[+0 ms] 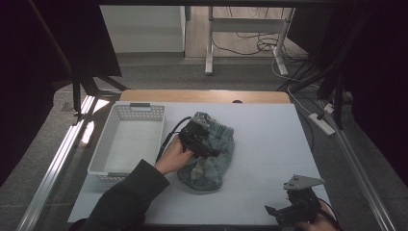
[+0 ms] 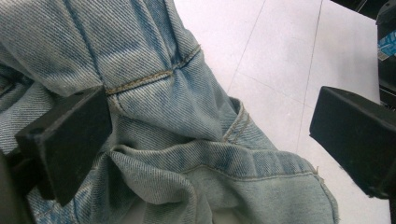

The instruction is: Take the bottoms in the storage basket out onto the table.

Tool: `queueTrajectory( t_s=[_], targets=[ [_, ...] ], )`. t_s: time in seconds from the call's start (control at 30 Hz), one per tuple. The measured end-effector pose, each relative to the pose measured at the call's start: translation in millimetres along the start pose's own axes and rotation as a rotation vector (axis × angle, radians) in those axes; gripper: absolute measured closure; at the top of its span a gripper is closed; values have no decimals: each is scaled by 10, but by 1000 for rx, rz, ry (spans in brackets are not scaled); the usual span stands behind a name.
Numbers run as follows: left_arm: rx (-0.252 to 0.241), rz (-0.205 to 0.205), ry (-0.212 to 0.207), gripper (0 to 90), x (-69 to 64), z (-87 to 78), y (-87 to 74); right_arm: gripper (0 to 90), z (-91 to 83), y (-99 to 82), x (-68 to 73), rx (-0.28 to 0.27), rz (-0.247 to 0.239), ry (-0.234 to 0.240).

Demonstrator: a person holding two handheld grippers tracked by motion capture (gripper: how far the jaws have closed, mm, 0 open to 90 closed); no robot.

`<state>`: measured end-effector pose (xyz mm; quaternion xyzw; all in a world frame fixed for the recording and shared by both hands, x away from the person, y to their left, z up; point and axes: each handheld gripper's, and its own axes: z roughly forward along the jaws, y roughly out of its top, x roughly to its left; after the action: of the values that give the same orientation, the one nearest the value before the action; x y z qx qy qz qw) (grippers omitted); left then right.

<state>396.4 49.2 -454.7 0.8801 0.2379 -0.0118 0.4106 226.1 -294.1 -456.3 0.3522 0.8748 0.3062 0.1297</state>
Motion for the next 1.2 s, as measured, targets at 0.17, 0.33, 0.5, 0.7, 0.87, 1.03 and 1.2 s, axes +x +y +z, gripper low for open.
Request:
queueTrajectory(
  t_s=[0.17, 0.33, 0.5, 0.7, 0.87, 1.03, 1.2],
  targets=[
    [-13, -3, -8, 0, -13, -47, 8, 1, 0, 0, 0, 0, 0, 0],
    [-27, -2, -19, 0, -29, -99, 16, 1, -1, 0, 0, 0, 0, 0],
    [-39, 5, -27, 0, -51, -145, 19, 1, -1, 0, 0, -1, 0, -1],
    [-33, 16, -22, 0, -103, -175, 15, 1, -2, 0, 0, -1, 1, -1],
    [-36, 7, -11, 0, -127, -215, 3, 1, -2, 0, -1, -2, 1, -2],
    [-52, -10, -31, 0, -150, -268, -15, 1, -3, 0, -1, -2, 2, -2],
    [-67, -6, -46, 0, -177, -311, -35, 1, -2, 0, 0, -1, 1, -3]
  ],
)
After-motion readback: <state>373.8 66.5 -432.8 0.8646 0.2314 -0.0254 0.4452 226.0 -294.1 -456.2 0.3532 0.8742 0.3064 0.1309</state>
